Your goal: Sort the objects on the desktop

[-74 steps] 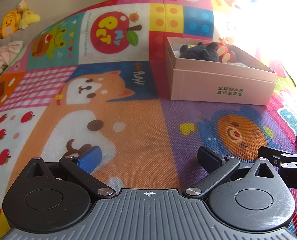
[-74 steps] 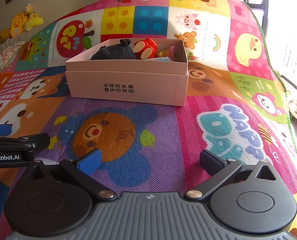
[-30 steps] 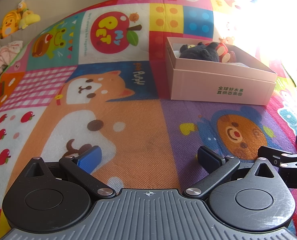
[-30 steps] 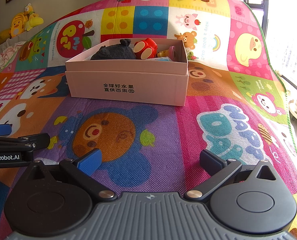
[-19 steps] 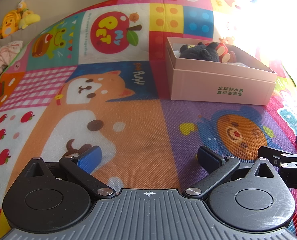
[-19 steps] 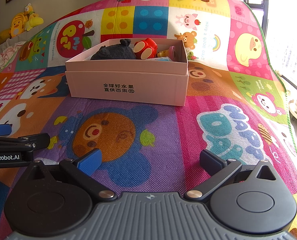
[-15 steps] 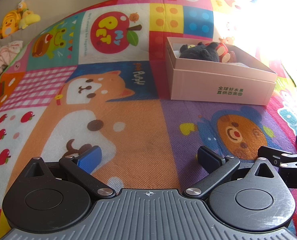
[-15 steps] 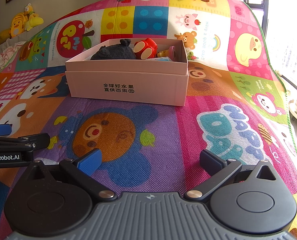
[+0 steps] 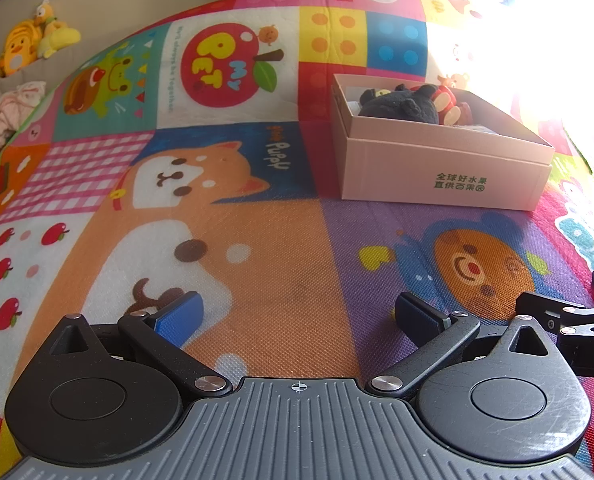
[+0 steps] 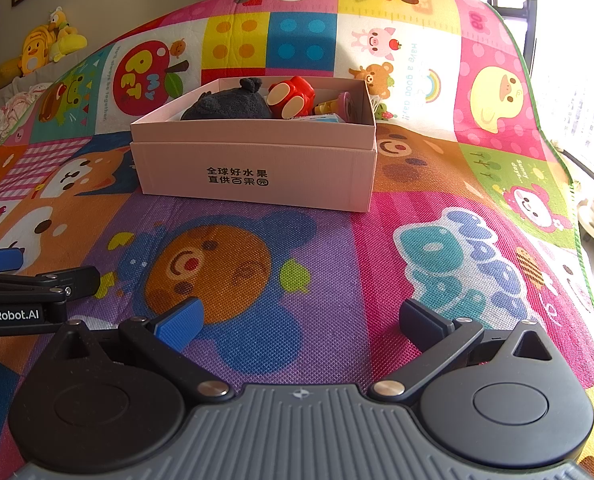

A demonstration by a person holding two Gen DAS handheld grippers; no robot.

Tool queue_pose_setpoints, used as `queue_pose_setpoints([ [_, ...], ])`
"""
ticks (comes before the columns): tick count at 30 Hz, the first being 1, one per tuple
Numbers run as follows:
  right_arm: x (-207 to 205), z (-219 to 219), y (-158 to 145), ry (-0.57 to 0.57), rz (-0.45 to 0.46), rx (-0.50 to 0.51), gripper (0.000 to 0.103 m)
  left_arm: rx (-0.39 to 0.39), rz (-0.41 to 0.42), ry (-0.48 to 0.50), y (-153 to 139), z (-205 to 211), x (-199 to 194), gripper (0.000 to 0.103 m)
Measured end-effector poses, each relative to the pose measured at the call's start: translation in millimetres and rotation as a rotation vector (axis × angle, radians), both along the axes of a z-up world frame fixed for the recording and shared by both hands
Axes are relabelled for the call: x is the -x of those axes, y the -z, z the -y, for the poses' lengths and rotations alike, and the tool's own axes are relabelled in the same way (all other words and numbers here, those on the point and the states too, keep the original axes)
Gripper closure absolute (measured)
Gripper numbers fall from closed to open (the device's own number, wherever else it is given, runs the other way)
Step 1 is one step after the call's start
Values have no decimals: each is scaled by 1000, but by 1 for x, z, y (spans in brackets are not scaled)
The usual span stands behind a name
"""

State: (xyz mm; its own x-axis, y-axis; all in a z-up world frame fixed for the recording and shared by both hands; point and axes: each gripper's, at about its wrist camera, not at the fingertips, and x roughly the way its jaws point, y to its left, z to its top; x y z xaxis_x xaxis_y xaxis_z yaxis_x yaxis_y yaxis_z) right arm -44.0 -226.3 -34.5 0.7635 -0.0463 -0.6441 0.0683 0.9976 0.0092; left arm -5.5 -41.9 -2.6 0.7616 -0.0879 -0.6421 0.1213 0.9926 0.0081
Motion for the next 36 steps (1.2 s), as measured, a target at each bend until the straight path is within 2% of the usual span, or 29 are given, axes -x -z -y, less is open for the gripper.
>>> queue_pose_setpoints([
  [5, 0, 0, 0, -1, 1, 0, 0, -5, 0, 0, 0, 0, 0, 0],
  [8, 0, 0, 0, -1, 1, 0, 0, 18, -2, 1, 0, -4, 0, 0],
  [10, 0, 0, 0, -1, 0, 0, 0, -2, -1, 1, 0, -2, 0, 0],
  [18, 0, 0, 0, -1, 1, 0, 0, 2, 0, 0, 0, 1, 1, 0],
  [24, 0, 0, 0, -1, 1, 0, 0, 22, -31, 17, -4, -3, -2, 0],
  [27, 0, 0, 1, -1, 1, 0, 0, 1, -63, 13, -5, -1, 0, 0],
  [36, 0, 0, 1, -1, 1, 0, 0, 0, -53, 4, -4, 1, 5, 0],
])
